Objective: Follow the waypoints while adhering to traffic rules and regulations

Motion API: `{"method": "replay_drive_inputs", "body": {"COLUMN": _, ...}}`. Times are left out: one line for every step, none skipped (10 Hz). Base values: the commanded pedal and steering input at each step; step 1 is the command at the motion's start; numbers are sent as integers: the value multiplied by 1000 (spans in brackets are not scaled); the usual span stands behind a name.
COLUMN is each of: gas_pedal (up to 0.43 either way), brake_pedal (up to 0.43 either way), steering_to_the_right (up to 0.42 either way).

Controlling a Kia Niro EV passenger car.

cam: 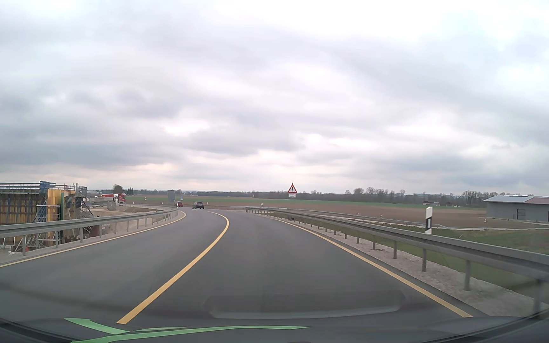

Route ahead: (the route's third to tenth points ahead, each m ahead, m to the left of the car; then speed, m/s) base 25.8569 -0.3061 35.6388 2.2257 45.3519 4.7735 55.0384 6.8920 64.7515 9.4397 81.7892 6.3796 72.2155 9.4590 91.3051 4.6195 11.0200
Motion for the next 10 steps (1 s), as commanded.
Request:
{"method": "replay_drive_inputs", "body": {"gas_pedal": 87, "brake_pedal": 0, "steering_to_the_right": -11}}
{"method": "replay_drive_inputs", "body": {"gas_pedal": 87, "brake_pedal": 0, "steering_to_the_right": -11}}
{"method": "replay_drive_inputs", "body": {"gas_pedal": 79, "brake_pedal": 0, "steering_to_the_right": -11}}
{"method": "replay_drive_inputs", "body": {"gas_pedal": 79, "brake_pedal": 0, "steering_to_the_right": -11}}
{"method": "replay_drive_inputs", "body": {"gas_pedal": 79, "brake_pedal": 0, "steering_to_the_right": -11}}
{"method": "replay_drive_inputs", "body": {"gas_pedal": 79, "brake_pedal": 0, "steering_to_the_right": -11}}
{"method": "replay_drive_inputs", "body": {"gas_pedal": 79, "brake_pedal": 0, "steering_to_the_right": -11}}
{"method": "replay_drive_inputs", "body": {"gas_pedal": 79, "brake_pedal": 0, "steering_to_the_right": -12}}
{"method": "replay_drive_inputs", "body": {"gas_pedal": 79, "brake_pedal": 0, "steering_to_the_right": -12}}
{"method": "replay_drive_inputs", "body": {"gas_pedal": 67, "brake_pedal": 0, "steering_to_the_right": -13}}
